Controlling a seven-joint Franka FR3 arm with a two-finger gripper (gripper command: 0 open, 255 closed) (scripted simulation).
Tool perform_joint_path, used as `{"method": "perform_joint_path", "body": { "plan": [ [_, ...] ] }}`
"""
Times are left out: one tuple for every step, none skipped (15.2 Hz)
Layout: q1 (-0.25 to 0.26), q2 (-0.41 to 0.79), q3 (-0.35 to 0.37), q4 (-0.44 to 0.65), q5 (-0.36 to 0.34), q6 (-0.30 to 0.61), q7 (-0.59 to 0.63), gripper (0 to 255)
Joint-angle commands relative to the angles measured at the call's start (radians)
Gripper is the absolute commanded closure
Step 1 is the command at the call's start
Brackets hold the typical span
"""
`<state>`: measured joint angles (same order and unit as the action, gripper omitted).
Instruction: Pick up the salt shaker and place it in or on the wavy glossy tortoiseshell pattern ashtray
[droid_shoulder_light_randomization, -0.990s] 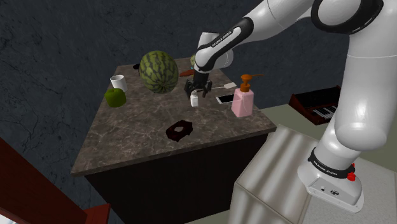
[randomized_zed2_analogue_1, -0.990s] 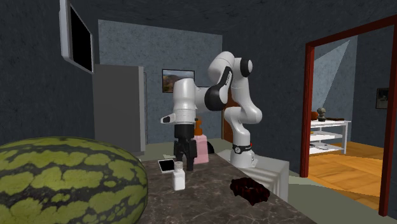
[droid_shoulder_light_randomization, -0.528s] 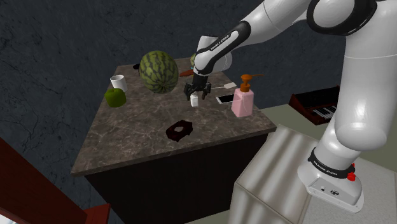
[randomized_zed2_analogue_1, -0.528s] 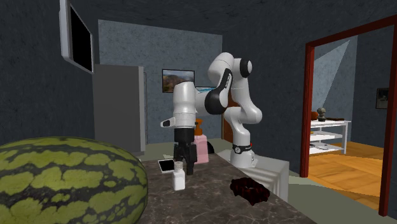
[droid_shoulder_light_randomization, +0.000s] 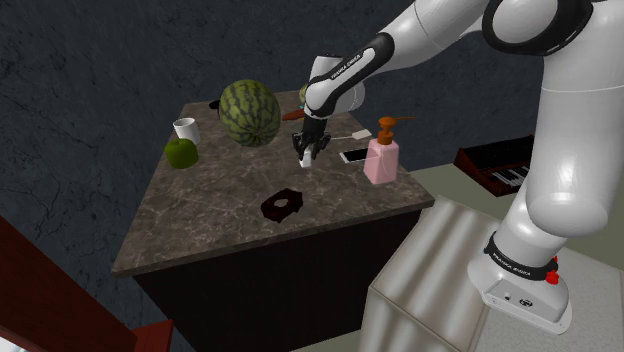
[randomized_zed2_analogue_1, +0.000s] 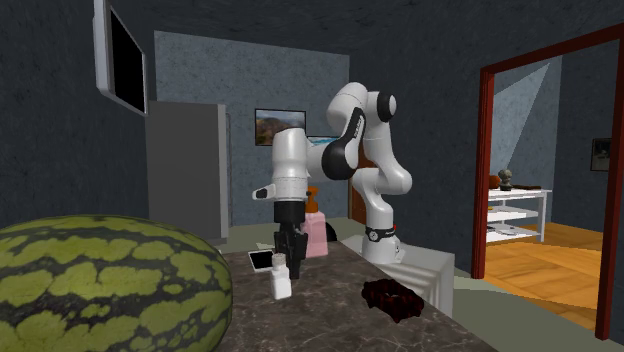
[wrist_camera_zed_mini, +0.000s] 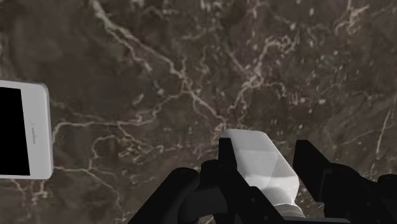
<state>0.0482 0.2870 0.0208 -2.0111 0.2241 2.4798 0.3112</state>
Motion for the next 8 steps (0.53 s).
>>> {"method": "perform_joint_path", "body": {
  "plan": [
    [0.0, 0.001, 0.0, -0.001, 0.0, 0.0, 0.0, 255],
    [0.0, 0.001, 0.0, -0.001, 0.0, 0.0, 0.0, 255],
    [0.0, 0.0, 0.0, -0.001, 0.0, 0.0, 0.0, 255],
    [0.0, 0.001, 0.0, 0.0, 0.0, 0.0, 0.0, 255],
    [0.0, -0.007, -0.001, 0.003, -0.002, -0.011, 0.003, 255],
    [0.001, -0.015, -0.002, 0.007, -0.005, -0.022, 0.006, 255],
    [0.001, -0.022, -0.003, 0.011, -0.007, -0.034, 0.009, 255],
    [0.001, -0.03, -0.003, 0.015, -0.009, -0.045, 0.012, 255]
  ]
}}
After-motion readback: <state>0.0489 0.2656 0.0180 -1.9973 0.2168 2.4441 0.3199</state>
